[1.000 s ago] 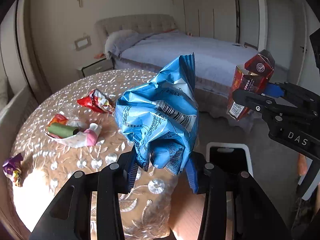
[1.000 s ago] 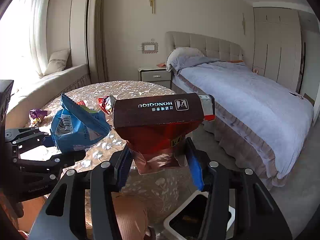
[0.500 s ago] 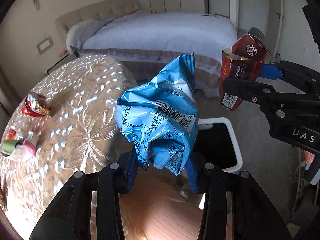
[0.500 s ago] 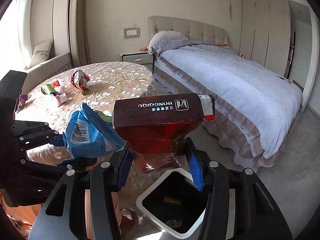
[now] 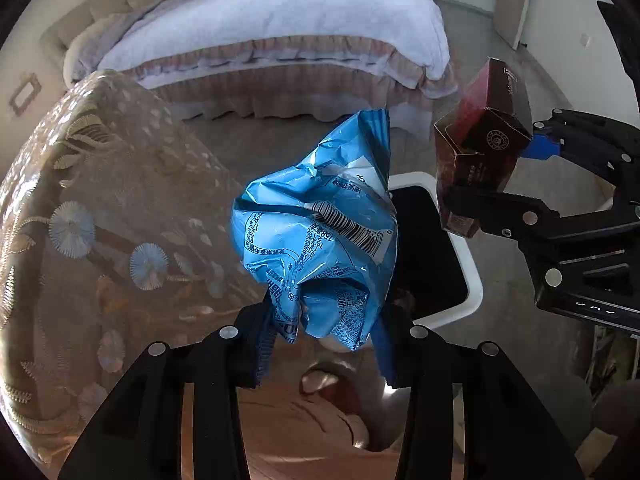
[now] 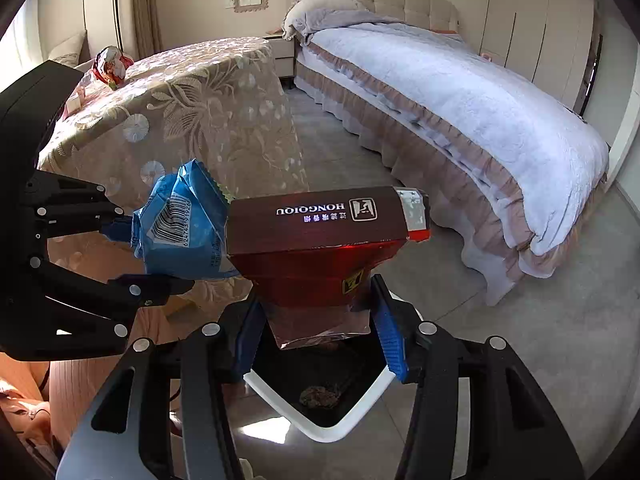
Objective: Collect trash
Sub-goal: 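Carry the bag and box over the bin and open both tools, then move both open tools back over the table, then grasp the purple wrapper with the left tool while the right tool grasps the pink packet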
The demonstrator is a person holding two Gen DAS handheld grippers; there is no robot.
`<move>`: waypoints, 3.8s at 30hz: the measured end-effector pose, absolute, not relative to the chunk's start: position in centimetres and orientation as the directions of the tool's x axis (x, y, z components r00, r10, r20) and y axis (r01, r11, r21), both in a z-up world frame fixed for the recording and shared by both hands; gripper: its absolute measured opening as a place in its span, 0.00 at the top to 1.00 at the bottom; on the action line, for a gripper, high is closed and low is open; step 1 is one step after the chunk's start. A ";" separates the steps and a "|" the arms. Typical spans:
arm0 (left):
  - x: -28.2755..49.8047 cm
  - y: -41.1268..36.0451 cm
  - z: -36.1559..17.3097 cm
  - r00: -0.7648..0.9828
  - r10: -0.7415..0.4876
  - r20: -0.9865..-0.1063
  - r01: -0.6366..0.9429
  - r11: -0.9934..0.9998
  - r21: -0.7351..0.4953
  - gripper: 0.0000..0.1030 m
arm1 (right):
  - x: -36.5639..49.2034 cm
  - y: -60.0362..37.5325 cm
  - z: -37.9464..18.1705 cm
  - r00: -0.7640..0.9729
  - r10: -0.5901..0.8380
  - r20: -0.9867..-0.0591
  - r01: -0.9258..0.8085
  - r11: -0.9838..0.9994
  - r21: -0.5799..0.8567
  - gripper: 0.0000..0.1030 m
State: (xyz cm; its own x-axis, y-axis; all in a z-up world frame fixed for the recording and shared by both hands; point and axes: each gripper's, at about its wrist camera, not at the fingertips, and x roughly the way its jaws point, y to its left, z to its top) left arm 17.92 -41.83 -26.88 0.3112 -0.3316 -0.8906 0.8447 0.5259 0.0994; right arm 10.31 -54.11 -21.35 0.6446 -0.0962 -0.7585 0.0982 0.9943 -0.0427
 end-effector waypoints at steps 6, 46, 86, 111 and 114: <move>17.9 -43.5 -29.5 0.253 -0.298 -0.921 0.867 0.492 0.079 0.60 | 11.0 -55.5 -24.1 0.588 -0.056 -0.807 0.086 0.996 -0.007 0.49; 16.6 -37.3 -20.6 0.420 -0.381 -0.824 0.802 0.581 0.141 0.07 | 8.7 -52.5 -15.5 0.758 -0.120 -0.641 0.061 0.992 -0.114 0.04; 29.5 7.4 -12.5 0.719 0.219 -0.660 -0.104 0.972 0.210 0.05 | 28.3 -16.2 -8.5 0.652 0.405 -0.641 -0.651 0.733 -0.198 0.18; 31.8 8.6 -14.5 0.683 0.162 -0.712 -0.075 0.986 0.152 0.55 | 30.4 -16.2 -8.5 0.616 0.388 -0.686 -0.646 0.747 -0.158 0.94; 29.9 7.4 -13.1 0.709 0.134 -0.692 -0.054 0.989 0.135 0.55 | 29.7 -17.1 -6.9 0.625 0.416 -0.660 -0.638 0.760 -0.125 0.94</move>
